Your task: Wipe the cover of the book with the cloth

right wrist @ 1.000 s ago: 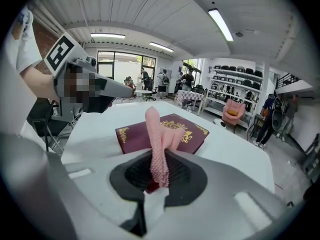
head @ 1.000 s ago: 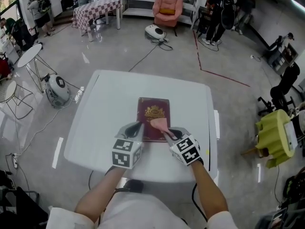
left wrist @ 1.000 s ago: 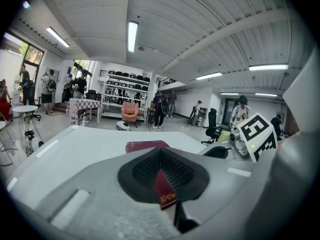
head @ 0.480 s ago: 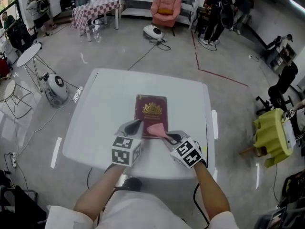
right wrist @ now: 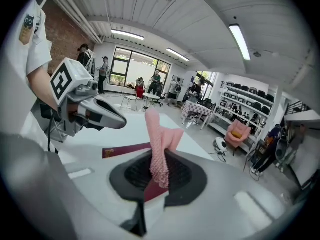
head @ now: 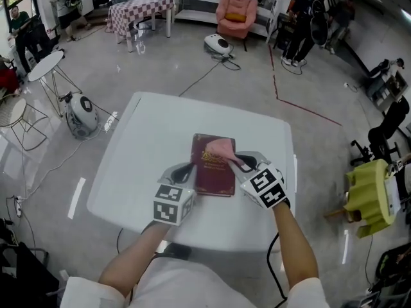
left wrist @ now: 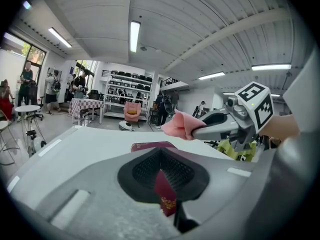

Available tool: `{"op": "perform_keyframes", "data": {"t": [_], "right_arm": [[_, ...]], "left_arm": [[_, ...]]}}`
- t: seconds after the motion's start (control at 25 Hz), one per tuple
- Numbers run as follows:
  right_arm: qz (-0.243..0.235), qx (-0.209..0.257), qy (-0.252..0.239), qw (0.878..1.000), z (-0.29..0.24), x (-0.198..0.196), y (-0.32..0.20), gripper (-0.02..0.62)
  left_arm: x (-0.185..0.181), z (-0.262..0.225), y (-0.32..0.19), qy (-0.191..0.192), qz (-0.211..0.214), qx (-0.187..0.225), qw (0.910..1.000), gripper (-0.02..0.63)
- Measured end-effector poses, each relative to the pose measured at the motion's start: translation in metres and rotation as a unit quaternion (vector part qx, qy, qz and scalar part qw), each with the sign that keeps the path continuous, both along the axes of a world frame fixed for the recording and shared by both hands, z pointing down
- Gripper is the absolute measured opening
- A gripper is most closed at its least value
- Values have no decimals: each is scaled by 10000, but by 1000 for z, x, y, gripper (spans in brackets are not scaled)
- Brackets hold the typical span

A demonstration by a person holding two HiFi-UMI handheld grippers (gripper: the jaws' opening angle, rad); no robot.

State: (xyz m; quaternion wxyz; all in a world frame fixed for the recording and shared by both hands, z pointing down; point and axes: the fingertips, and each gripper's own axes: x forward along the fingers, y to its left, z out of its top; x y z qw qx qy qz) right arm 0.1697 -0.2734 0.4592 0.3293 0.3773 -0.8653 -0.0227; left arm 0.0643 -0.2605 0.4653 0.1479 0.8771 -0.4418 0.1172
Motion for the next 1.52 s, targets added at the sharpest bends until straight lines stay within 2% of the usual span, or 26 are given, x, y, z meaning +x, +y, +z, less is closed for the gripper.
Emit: {"op": "perform_keyframes", "data": {"t": [0.16,0.36,0.6,0.72,0.96,1.52], "right_arm": [[68,99,52,9999,5,-16,-42,38],[87,-6,300,9995,32,-32,-84,38],[-121,-144,822,9964,64,-43,-111,38],[-156,-242,852,9960,74,-47,-115,38],[-194,-348,770,9962,74,-51,-101,38],[-450,-495,659,9956,77,-58,-13,38]], "left_arm": [[-13,8,-18,-30,-86,-68,9999,6],[-30,19,-40,-16,-241,-167,9996,6],[-34,32,-46,-72,-214,-311,9993,6],[-42,34,-50,-84,-255,-354,9990,6],[-46,28,-49,-51,-276,-260,9993,6],[-38,14,-8,11,-253,-98,9996,6]]}}
